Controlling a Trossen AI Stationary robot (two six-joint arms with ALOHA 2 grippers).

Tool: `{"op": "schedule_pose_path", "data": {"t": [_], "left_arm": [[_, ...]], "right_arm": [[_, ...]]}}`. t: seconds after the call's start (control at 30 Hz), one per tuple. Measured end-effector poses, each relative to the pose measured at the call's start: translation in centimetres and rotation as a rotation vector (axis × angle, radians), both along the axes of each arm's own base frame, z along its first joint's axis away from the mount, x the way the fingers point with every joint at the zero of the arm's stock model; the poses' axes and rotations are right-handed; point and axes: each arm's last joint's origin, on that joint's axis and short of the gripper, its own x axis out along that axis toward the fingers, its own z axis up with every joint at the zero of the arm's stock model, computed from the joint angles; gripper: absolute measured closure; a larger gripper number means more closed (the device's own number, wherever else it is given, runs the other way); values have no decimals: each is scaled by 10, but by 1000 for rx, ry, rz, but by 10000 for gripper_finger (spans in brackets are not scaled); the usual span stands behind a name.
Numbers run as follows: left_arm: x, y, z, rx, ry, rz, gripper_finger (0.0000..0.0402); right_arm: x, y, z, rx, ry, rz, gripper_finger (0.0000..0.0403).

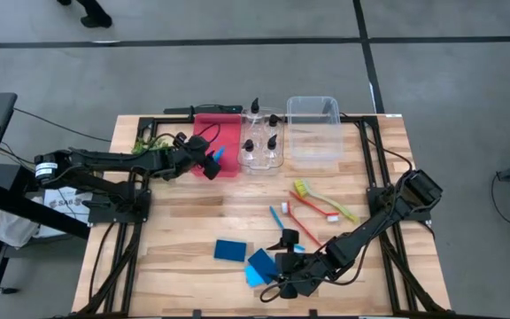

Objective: Pick & Place Kitchen Sink Supplies
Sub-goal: Put the blue sponge into the pink bin

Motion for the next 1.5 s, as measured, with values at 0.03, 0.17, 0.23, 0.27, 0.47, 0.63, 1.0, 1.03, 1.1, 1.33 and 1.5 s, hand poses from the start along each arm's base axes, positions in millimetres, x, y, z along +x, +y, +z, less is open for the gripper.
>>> {"op": "schedule_pose_path", "data": {"t": [0.03,0.17,0.23,0.27,0.47,0.63,1.0,1.03,1.1,1.33,1.5], "left_arm": [[0,0,0,0,0,0,208],[1,-3,0,0,0,-13,207],[2,-5,0,2,4,-27,209],[2,-7,0,3,5,-36,210],[6,-21,0,-14,3,-115,215],[11,-45,-2,-157,-24,-333,215],[6,-122,-4,-391,-22,-765,215],[5,-129,-4,-391,-16,-797,215],[0,-143,-3,-378,-3,-861,215],[-7,-178,-12,-258,46,-964,215],[6,-188,-35,-213,75,-931,215]], "right_arm": [[0,0,0,0,0,0,65],[0,0,0,1,0,0,65],[0,0,0,2,0,-1,65],[0,0,0,2,0,-2,65],[0,0,0,2,0,-2,65],[0,0,0,2,0,-2,65],[0,0,0,9,0,-6,65],[0,0,0,9,0,-6,65],[0,0,0,8,0,-6,65],[0,0,0,9,0,-6,65],[0,0,0,9,-1,-6,65]]}}
